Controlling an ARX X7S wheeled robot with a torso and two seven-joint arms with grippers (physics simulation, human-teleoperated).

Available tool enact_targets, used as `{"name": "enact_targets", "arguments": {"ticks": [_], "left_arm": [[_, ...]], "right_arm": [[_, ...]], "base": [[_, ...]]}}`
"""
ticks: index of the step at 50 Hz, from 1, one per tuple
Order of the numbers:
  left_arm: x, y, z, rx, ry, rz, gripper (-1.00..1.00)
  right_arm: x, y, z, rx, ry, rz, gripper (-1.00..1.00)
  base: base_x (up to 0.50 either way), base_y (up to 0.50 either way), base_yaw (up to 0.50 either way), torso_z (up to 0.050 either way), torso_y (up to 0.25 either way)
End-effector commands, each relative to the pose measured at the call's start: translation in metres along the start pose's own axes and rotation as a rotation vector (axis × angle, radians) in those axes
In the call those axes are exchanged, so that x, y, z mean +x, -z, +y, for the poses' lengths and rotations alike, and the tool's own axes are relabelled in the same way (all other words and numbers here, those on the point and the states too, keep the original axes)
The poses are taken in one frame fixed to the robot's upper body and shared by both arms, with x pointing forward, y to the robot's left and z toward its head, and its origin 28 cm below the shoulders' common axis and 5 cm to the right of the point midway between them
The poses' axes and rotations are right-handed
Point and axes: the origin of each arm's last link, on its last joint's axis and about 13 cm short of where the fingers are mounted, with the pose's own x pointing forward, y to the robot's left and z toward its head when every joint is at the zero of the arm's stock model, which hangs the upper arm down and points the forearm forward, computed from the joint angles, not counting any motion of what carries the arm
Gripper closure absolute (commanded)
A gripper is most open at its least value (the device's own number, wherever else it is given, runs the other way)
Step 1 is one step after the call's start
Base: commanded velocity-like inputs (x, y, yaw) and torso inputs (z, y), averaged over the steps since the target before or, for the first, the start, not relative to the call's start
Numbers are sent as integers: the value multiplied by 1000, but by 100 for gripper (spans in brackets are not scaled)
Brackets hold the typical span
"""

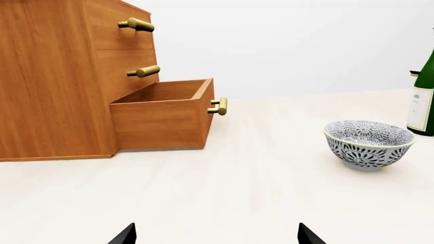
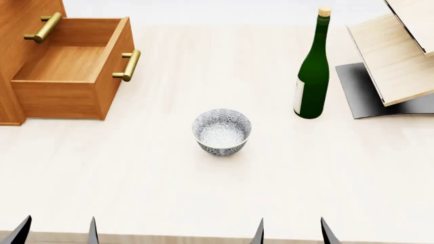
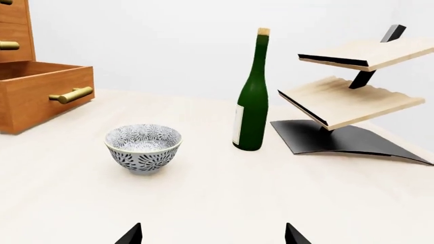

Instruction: Close the bottom drawer of the cabinet.

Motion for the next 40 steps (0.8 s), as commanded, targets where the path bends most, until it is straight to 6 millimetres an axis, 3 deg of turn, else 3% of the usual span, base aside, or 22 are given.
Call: {"name": "enact_targets", "arguments": {"ticks": [1,34,40], "left_arm": [[2,-17,1,4,-7,-36,-100],[2,-14,0,31,-14,-36,-100],[2,-13,0,32,-19,-33,-100]], "right_arm": [[9,-17,-5,-28,13,-4,-100],[12,-11,-8,-20,26,32,-100],[13,-10,-9,-20,27,32,-100]], "base": [[0,0,0,0,0],[0,1,0,0,0],[0,407,0,0,0]]}}
